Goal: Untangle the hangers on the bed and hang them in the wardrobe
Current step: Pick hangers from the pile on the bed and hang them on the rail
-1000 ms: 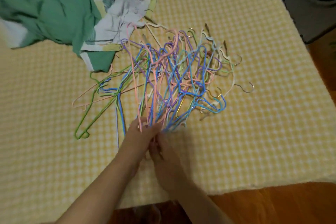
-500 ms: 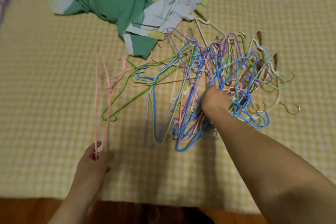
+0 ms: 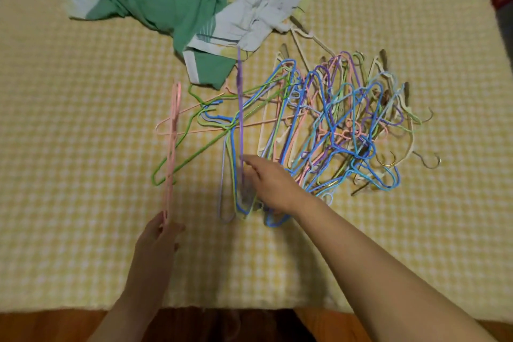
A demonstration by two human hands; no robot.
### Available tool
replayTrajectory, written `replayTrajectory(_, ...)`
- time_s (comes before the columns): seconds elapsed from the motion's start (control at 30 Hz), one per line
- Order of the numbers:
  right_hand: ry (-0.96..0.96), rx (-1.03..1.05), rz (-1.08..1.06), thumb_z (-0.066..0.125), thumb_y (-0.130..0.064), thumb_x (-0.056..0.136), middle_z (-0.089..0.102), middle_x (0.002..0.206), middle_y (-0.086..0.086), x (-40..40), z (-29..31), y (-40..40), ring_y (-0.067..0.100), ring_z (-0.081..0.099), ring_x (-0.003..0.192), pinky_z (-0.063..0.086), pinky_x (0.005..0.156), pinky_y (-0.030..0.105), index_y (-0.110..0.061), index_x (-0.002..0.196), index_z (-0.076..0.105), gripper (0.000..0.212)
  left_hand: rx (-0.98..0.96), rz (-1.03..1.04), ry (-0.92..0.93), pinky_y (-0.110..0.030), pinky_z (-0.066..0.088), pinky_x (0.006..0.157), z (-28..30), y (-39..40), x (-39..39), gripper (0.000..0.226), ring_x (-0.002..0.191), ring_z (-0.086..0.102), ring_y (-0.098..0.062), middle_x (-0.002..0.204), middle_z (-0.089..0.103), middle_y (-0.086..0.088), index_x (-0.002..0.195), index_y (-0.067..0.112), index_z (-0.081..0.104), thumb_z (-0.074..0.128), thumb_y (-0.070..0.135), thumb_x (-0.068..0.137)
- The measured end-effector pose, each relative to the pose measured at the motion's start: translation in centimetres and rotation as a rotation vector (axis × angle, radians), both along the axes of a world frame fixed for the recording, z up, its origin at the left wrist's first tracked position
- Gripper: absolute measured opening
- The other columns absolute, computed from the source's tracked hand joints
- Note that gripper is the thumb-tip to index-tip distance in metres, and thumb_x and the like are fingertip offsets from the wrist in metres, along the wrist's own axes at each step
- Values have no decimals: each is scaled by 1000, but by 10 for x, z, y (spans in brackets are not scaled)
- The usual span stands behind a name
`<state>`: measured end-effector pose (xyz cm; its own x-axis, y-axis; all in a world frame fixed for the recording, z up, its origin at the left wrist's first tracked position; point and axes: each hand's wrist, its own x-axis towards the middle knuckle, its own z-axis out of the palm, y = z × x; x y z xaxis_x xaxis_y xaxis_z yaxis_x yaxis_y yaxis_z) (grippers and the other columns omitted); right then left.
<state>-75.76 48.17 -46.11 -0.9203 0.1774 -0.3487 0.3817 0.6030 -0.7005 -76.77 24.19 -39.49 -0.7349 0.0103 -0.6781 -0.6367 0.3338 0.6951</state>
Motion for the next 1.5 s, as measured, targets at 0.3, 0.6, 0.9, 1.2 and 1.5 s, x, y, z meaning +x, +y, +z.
replayTrajectory(0.3, -407, 134, -431, 52, -26, 87, 60, 123, 17, -24, -42, -13, 38, 50, 121, 34, 102, 38, -11, 111, 66, 32, -28, 136, -10, -43, 44, 83, -26, -28, -6, 23, 88, 57, -23, 83, 63, -8, 80, 21, 62, 50, 12, 97)
replayTrajectory(0.6, -200, 420, -10, 66, -22, 80, 28, 159, 5, -18, -41, -24, 38, 21, 147, 16, 120, 54, -18, 157, 14, 93, -56, 257, 67, -37, 44, 72, -29, -39, -5, 20, 77, 55, -17, 82, 59, -7, 82, 20, 58, 49, 17, 100)
replayTrajectory(0.9, -498, 805, -67, 35, -36, 97, 17, 165, -2, 82, -44, 68, 34, 4, 152, 0, 118, 59, -23, 155, 27, 60, -70, 98, 79, -43, 44, 74, -34, -18, -1, 18, 73, 54, -24, 76, 60, -6, 66, 41, 67, 52, 48, 63)
replayTrajectory(1.2, -296, 945, -281, 61, -16, 80, 59, 114, 19, 85, -31, 76, 41, 49, 108, 37, 99, 53, -6, 107, 66, 29, -85, 54, 52, -43, 43, 71, -40, -14, 3, 17, 70, 51, -22, 73, 58, -7, 69, 27, 66, 51, 35, 71)
replayTrajectory(1.5, -465, 874, -209, 51, -11, 89, 53, 113, 20, 72, -37, 70, 41, 52, 102, 44, 87, 49, -6, 108, 64, 23, -95, -3, 65, -44, 46, 74, -17, -22, 5, 16, 71, 54, -22, 75, 63, -5, 70, 38, 68, 52, 39, 72)
